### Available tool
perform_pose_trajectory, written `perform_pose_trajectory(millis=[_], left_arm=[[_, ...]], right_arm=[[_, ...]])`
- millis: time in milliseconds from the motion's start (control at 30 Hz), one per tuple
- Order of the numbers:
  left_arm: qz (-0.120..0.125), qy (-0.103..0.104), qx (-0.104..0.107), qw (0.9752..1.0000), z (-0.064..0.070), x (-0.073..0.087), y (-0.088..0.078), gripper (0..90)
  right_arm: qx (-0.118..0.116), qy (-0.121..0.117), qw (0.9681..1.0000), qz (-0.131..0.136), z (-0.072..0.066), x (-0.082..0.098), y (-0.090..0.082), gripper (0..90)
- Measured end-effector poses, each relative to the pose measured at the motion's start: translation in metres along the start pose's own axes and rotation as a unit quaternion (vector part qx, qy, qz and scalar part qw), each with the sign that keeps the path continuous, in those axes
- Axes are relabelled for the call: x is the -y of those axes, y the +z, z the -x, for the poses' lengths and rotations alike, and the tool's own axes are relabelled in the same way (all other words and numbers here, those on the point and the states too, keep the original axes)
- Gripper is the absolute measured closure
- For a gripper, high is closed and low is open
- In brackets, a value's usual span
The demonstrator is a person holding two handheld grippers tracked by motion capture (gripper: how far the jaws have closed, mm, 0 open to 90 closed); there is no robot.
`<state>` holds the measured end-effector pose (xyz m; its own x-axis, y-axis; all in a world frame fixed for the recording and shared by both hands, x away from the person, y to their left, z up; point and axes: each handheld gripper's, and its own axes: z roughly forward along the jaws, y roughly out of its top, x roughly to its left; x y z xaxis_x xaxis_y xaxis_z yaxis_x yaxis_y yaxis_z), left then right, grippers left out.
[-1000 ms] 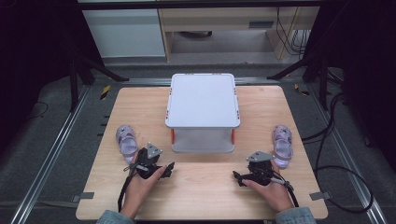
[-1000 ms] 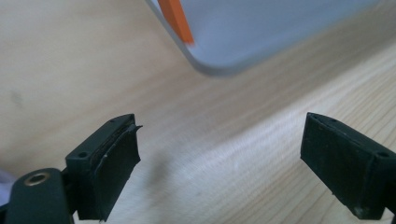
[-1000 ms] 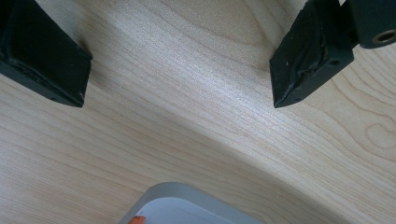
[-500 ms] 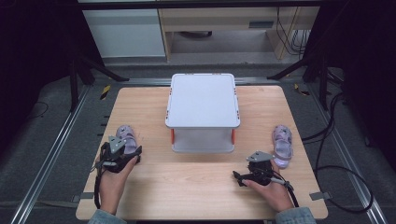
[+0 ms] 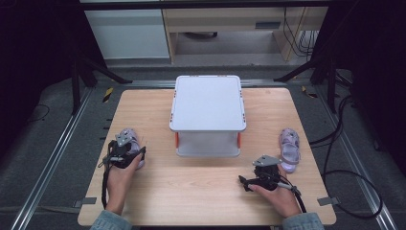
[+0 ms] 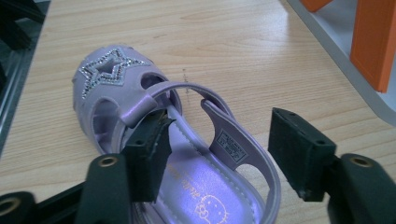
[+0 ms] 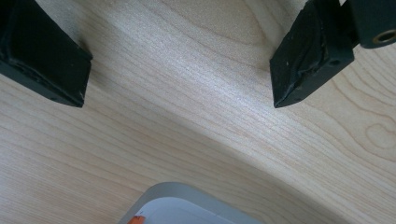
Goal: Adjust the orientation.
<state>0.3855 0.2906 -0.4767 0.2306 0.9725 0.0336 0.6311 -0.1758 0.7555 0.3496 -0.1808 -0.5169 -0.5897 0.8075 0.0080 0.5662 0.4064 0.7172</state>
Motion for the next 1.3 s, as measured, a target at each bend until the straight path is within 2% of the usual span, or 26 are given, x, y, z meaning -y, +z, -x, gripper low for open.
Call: perform_pose_trajectory(millis=[133,233,333,467,500,533,633,667,767,900,933,967,1000,1033,1067,1100,1133,1200,1300], left_arm=[[0.000,0.007,0.001,1.0000,0.001,-0.002,0.005,45.7],[0.000,0.009,0.009,0.9999,0.000,-0.005,0.007,59.8],[-0.002,0.017,0.005,0.9998,0.002,-0.005,0.005,64.5],[0.004,0.006,-0.003,1.0000,-0.005,-0.004,-0.004,74.2],[0.010,0.000,-0.002,1.0000,-0.009,-0.002,-0.008,80.1],[0.010,0.000,-0.002,1.0000,-0.009,-0.002,-0.008,82.3],[0.016,-0.004,0.006,0.9998,-0.013,0.001,-0.016,84.7],[0.023,-0.008,0.015,0.9996,-0.013,0.002,-0.023,84.6],[0.026,-0.006,0.027,0.9993,-0.010,0.005,-0.031,84.7],[0.049,0.001,0.053,0.9974,0.010,0.009,-0.055,84.7],[0.049,0.001,0.053,0.9974,0.010,0.009,-0.055,84.8],[0.054,0.015,0.065,0.9963,0.022,0.012,-0.064,84.8],[0.055,0.023,0.072,0.9956,0.028,0.014,-0.069,84.7],[0.055,0.023,0.072,0.9956,0.028,0.014,-0.069,84.7],[0.055,0.038,0.092,0.9935,0.043,0.019,-0.076,84.7],[0.055,0.038,0.092,0.9935,0.043,0.019,-0.076,84.6],[0.053,0.047,0.100,0.9925,0.049,0.022,-0.080,84.6],[0.052,0.055,0.121,0.9897,0.063,0.026,-0.084,84.6],[0.048,0.081,0.143,0.9852,0.085,0.030,-0.087,84.6]], right_arm=[[0.000,0.000,1.0000,0.000,0.000,0.000,0.000,5.3],[0.000,0.000,1.0000,0.000,0.000,0.000,0.000,5.3],[0.000,0.000,1.0000,0.000,0.000,0.000,0.000,5.3],[0.000,0.000,1.0000,0.000,0.000,0.000,0.000,5.3],[0.000,0.000,1.0000,0.000,0.000,0.000,0.000,5.3],[0.000,0.000,1.0000,0.000,0.000,0.000,0.000,5.3],[0.000,0.000,1.0000,0.000,0.000,0.000,0.000,5.3],[0.000,0.000,1.0000,0.000,0.000,0.000,0.000,5.3],[0.000,0.000,1.0000,0.000,0.000,0.000,0.000,5.3],[0.000,0.000,1.0000,0.000,0.000,0.000,0.000,5.3],[0.000,0.000,1.0000,0.000,0.000,0.000,0.000,5.3],[0.000,0.000,1.0000,0.000,0.000,0.000,0.000,5.3],[0.000,0.000,1.0000,0.000,0.000,0.000,0.000,5.3],[0.000,0.000,1.0000,0.000,0.000,0.000,0.000,5.3],[0.000,0.000,1.0000,0.000,0.000,0.000,0.000,5.3],[0.000,0.000,1.0000,0.000,0.000,0.000,0.000,5.3],[0.000,0.000,1.0000,0.000,0.000,0.000,0.000,5.3],[0.000,0.000,1.0000,0.000,0.000,0.000,0.000,5.3],[0.000,0.000,1.0000,0.000,0.000,0.000,0.000,5.3]])
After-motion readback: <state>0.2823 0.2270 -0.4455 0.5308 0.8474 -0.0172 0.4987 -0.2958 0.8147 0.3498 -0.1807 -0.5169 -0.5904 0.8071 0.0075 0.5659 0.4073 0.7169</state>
